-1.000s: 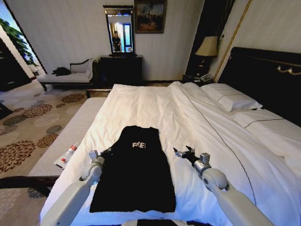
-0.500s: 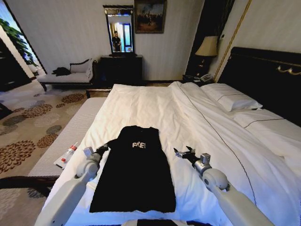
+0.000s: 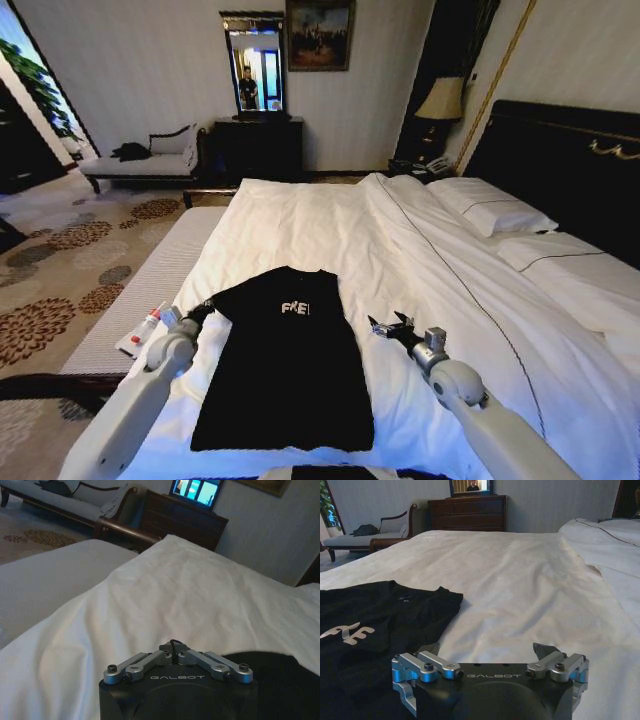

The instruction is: Fold the clothes on the bed.

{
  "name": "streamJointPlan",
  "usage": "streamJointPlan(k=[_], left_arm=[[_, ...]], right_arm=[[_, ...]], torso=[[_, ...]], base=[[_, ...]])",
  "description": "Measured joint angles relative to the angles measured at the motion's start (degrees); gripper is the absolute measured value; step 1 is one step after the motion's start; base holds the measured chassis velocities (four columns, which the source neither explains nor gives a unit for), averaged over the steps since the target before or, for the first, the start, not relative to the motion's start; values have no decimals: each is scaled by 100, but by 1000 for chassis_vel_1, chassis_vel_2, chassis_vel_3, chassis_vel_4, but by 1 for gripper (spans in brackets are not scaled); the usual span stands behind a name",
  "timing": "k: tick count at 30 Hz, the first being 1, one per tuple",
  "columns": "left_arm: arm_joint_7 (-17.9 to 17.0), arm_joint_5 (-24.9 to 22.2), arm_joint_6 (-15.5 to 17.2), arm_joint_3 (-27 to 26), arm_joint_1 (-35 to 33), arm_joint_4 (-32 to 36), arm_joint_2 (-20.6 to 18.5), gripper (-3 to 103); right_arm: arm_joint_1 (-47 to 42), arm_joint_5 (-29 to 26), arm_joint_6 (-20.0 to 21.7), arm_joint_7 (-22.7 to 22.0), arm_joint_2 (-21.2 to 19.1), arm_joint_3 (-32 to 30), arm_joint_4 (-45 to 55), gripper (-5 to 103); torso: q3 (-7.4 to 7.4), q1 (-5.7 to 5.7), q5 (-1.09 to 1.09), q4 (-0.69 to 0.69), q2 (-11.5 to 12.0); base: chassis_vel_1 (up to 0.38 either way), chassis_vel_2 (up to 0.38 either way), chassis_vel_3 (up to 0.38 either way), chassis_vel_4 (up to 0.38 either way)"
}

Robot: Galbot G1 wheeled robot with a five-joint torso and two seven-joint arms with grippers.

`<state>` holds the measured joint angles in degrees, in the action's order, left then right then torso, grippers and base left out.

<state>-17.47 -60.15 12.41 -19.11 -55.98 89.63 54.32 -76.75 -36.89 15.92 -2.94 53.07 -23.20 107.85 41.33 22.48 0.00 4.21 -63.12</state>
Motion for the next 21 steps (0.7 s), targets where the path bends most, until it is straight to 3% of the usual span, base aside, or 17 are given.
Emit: streamJointPlan(k=[7, 21], left_arm=[[44, -90, 35, 235, 497, -388, -2, 0], [95, -180, 45, 197, 652, -610, -30, 0]], right_arm=[[-190, 29, -32, 33, -29, -184, 38, 100], [-186, 80, -41, 26, 19, -110, 42, 100]], torso=[[0, 0, 0, 0, 0], [0, 0, 1, -1, 0]], base=[[0, 0, 0, 0], [0, 0, 0, 0]])
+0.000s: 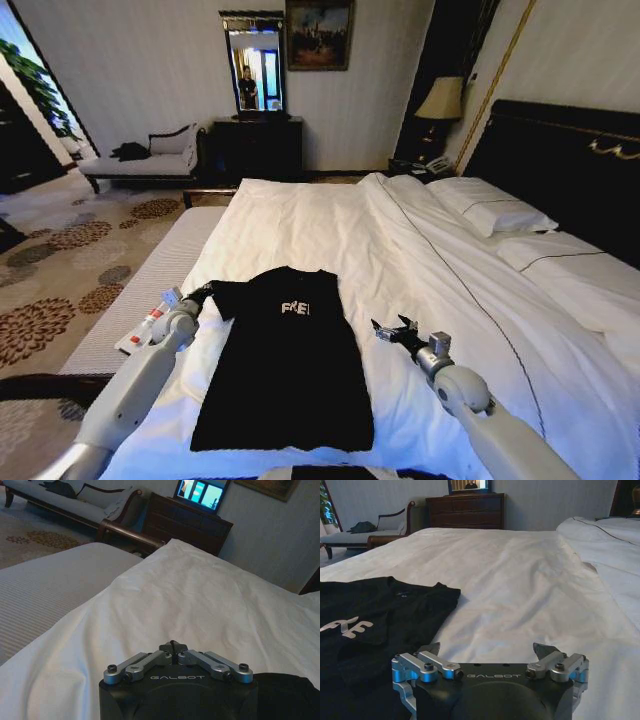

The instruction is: Fold the clothes on the bed.

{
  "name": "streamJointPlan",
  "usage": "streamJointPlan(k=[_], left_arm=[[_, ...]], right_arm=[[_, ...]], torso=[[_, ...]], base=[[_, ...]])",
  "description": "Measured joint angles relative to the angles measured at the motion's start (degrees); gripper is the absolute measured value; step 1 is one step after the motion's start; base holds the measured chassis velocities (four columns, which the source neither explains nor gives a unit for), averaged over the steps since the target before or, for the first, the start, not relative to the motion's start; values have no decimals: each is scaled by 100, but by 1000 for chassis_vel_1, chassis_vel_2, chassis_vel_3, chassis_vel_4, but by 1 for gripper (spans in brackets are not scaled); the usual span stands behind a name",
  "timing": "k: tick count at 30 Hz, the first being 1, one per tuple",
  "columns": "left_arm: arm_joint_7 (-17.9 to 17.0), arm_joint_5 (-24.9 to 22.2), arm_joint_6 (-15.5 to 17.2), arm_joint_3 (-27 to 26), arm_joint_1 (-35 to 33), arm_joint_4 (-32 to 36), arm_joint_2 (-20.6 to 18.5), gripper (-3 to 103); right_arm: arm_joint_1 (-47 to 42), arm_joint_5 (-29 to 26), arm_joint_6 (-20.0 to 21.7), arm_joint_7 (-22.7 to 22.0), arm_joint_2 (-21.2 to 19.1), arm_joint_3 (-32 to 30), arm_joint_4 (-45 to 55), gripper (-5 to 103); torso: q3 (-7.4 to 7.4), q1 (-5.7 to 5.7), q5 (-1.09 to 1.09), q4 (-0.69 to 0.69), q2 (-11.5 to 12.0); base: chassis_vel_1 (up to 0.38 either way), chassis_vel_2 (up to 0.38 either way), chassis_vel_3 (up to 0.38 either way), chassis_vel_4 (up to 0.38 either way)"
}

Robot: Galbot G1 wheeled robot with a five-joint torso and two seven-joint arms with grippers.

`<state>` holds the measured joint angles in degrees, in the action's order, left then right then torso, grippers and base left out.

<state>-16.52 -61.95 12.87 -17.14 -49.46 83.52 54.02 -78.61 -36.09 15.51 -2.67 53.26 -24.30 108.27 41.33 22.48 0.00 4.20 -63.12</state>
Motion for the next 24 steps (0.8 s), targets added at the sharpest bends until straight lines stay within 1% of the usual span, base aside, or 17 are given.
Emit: streamJointPlan(k=[9, 13, 17, 18, 19, 22, 24], left_arm=[[-7, 69, -2, 34, 32, -18, 40, 0], [-29, 209, -13, 46, 38, 9, 44, 0], [-153, 275, -5, 81, 39, 277, -13, 0], [-207, 274, 17, 105, 19, 449, -48, 0], [-207, 274, 17, 105, 19, 449, -48, 0], [-290, 296, 51, 217, -61, 797, -96, 0], [-314, 315, 55, 267, -77, 890, -109, 0]], right_arm=[[-41, 4, -9, -1, 1, -58, 16, 100], [-65, 13, -18, 3, 15, -75, 24, 100], [-91, 32, -34, 12, 39, -92, 28, 100], [-98, 51, -39, 18, 50, -94, 27, 100], [-98, 51, -39, 18, 50, -94, 27, 100], [-109, 90, -56, 34, 73, -94, 24, 100], [-109, 93, -59, 36, 81, -94, 24, 100]], torso=[[0, 0, 0, 0, 0], [0, 0, 0, 0, 0], [0, 0, 0, 1, 0], [0, 0, -1, 1, 0], [0, 0, -1, 1, 0], [-1, 0, 0, 1, 0], [-1, 0, -1, 0, 0]], base=[[0, 0, 0, 0], [0, 0, 0, 0], [0, 0, 0, 0], [0, 0, 0, 0], [0, 0, 0, 0], [0, 0, 0, 0], [0, 0, 0, 0]])
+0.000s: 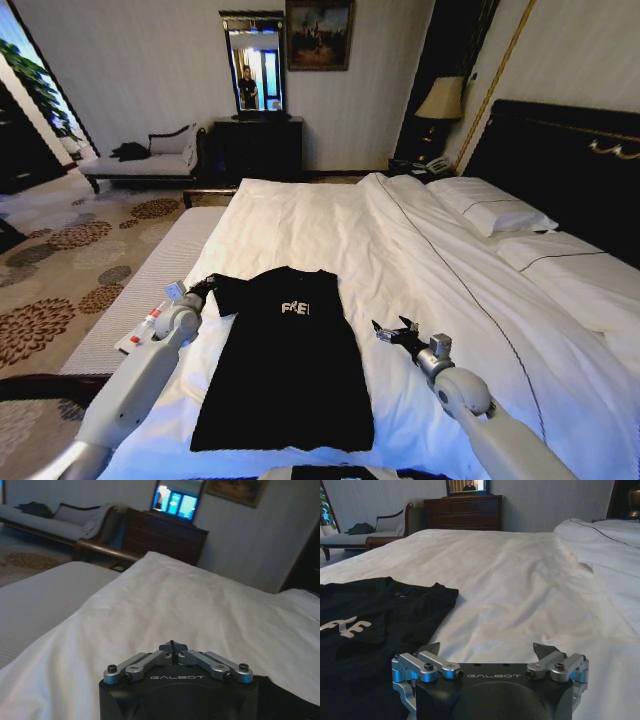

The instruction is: Fold the clothes on the bed.

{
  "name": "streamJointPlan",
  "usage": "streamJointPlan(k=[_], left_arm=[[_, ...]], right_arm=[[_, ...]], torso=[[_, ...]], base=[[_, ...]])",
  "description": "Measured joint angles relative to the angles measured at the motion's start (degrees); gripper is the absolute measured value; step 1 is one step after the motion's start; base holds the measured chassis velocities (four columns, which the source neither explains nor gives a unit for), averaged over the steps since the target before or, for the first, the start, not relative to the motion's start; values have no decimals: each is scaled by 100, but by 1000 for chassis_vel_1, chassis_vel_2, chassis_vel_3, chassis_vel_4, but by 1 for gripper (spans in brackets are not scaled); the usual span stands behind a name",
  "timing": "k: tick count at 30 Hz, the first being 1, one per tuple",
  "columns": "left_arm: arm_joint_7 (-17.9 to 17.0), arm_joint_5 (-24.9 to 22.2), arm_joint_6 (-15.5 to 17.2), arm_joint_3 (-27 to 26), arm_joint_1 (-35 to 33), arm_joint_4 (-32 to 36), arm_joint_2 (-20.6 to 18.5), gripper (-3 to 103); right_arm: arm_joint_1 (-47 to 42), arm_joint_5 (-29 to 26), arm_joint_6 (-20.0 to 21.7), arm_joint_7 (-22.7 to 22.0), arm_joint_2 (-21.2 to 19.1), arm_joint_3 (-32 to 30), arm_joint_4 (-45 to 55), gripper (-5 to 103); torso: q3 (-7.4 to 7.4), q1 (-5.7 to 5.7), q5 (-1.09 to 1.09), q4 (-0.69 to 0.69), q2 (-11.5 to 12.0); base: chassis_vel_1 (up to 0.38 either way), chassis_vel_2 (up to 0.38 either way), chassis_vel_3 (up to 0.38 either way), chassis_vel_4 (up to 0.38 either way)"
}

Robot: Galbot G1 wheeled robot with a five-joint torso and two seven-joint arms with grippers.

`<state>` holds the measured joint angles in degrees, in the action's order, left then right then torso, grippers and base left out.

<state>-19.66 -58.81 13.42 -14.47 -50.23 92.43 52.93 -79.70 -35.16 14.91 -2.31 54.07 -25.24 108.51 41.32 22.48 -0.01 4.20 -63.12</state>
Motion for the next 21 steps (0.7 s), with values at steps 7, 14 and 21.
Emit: streamJointPlan(k=[7, 14, 21], left_arm=[[-180, 120, 31, 315, 46, 331, -49, 0], [-241, 189, 58, 572, 128, 454, -100, 0], [-281, 237, 68, 924, 314, 502, -96, 0]], right_arm=[[-51, 20, -32, 30, 10, -82, 22, 100], [-164, 50, -92, 65, 19, -206, 68, 100], [-250, 81, -142, 90, 43, -285, 75, 100]], torso=[[0, 0, 0, 0, 0], [0, 0, 0, 0, 0], [0, 0, 1, 0, 0]], base=[[0, 0, 0, 0], [0, 0, 0, 0], [0, 0, 0, 0]])
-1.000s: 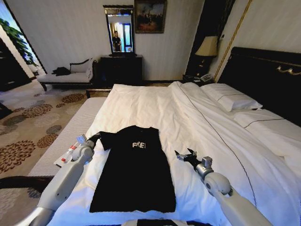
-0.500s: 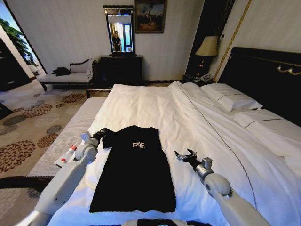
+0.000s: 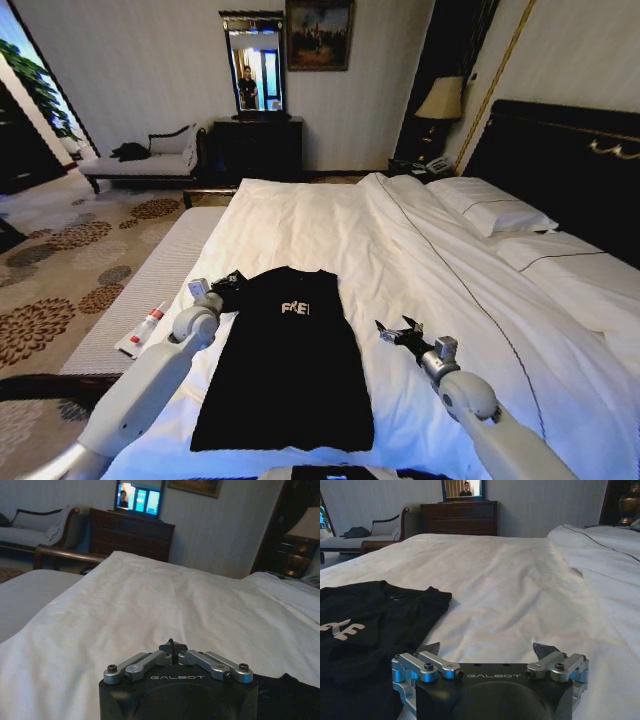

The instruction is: Fold the clothes on the bed.

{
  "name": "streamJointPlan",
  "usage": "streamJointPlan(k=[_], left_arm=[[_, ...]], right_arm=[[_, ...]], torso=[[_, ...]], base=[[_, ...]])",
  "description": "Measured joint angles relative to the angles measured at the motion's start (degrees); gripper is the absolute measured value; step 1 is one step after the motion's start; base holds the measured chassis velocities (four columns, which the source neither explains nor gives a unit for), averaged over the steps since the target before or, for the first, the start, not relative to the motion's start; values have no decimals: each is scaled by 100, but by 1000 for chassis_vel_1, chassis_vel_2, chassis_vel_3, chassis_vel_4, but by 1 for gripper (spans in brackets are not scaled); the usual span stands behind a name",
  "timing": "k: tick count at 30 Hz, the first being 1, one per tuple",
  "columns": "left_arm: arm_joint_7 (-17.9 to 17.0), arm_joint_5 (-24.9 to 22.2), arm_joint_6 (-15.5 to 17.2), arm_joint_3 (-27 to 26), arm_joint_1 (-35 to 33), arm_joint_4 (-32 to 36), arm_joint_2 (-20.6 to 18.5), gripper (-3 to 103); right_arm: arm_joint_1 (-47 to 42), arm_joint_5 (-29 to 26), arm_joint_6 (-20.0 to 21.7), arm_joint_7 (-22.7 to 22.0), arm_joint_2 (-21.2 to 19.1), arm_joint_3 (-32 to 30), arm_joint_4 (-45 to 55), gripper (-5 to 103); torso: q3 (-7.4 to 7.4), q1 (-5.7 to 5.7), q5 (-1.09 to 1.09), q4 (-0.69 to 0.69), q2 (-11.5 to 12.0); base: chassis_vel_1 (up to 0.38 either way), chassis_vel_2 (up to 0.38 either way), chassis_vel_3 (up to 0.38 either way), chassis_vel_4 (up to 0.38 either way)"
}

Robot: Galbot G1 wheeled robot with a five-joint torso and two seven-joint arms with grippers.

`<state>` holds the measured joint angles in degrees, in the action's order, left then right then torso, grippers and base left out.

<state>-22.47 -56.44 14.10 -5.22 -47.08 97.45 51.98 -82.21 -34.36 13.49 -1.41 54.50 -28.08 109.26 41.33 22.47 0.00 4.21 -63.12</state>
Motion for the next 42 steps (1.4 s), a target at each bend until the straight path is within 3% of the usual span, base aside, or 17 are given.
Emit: streamJointPlan(k=[16, 42], left_arm=[[5, 123, 1, 704, 395, 7, 20, 0], [229, 803, -26, 1872, 390, 13, -1, 0]], right_arm=[[-51, 4, -34, 18, 14, -126, 14, 100], [-98, -28, -65, 64, -27, -242, -5, 100]], torso=[[0, 0, 0, 0, 0], [0, 0, 0, 0, 0]], base=[[0, 0, 0, 0], [0, 0, 0, 0]])
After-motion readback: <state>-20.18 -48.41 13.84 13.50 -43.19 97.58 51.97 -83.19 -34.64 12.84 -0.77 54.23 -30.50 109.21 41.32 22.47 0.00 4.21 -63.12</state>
